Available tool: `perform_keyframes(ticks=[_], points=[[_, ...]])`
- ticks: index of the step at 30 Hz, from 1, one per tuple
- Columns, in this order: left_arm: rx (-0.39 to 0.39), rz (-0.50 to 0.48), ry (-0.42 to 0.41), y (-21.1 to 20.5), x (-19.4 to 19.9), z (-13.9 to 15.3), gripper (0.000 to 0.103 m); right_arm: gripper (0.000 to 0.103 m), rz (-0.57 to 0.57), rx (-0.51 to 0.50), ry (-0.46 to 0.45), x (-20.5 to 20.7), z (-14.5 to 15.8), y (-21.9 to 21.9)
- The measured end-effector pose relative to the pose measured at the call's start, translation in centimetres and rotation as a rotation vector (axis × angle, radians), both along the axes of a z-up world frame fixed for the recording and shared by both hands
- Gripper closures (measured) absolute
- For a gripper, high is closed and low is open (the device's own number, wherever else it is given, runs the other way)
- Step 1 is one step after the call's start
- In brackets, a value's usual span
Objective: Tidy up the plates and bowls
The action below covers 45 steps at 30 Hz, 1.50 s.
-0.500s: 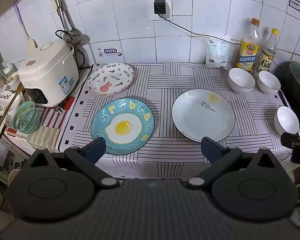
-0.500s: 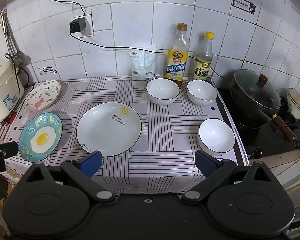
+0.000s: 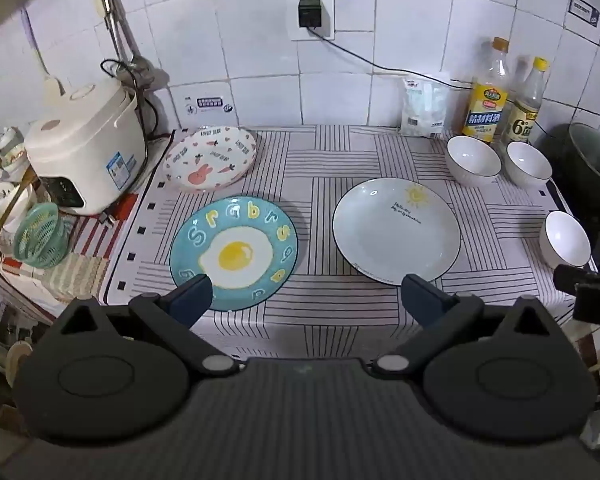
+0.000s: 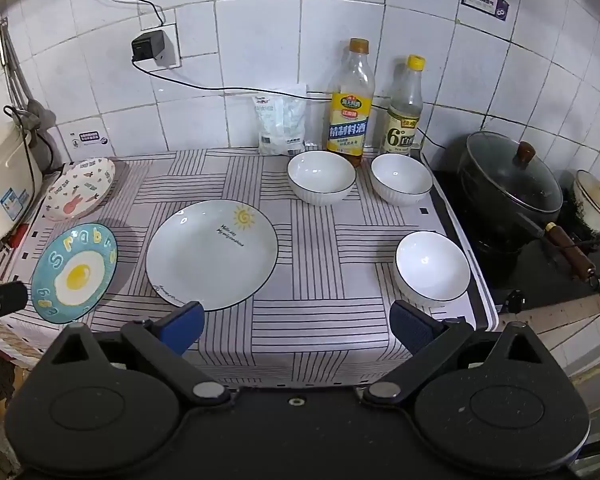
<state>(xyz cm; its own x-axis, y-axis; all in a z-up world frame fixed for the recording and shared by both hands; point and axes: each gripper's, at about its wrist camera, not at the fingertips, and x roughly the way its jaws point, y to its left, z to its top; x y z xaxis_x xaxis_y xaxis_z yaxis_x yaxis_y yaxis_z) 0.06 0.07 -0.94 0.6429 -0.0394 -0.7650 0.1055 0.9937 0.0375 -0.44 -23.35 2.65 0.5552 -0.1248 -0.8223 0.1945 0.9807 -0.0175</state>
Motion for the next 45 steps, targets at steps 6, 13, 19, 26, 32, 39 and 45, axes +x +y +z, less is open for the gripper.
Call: perform_keyframes(ticks=[6,13,19,26,32,39,45], points=[[0.015,0.006,0.002,-0.3,0.0,-0.3,0.000,0.002,0.003,0.000,0.000,-0.1,-0.3,-0.2],[0.053,-0.008,-0.004,-1.0,-0.1,-0.4,0.000,0.002,0.001,0.008,-0.009,-0.4,-0.4,-0.2],[0.045,-0.009,-0.025,-0.9,-0.4,-0.4,0.000,0.002,0.002,0.010,-0.012,-0.6,-0.5,-0.2],[0.031,0.002,-0.057,-0.5,-0.5,-0.5,0.000,0.002,0.000,0.014,-0.013,-0.5,-0.5,-0.2],[0.012,0.018,-0.089,0.0,-0.7,-0.7,0.000,0.002,0.003,0.013,-0.022,-0.5,-0.5,-0.1],[0.014,0.025,-0.098,0.2,-0.6,-1.0,0.000,0.002,0.005,0.003,-0.024,-0.5,-0.6,0.1],[0.009,0.039,-0.120,0.5,-0.8,-1.3,0.000,0.002,0.007,0.007,-0.028,-0.5,-0.7,0.2]])
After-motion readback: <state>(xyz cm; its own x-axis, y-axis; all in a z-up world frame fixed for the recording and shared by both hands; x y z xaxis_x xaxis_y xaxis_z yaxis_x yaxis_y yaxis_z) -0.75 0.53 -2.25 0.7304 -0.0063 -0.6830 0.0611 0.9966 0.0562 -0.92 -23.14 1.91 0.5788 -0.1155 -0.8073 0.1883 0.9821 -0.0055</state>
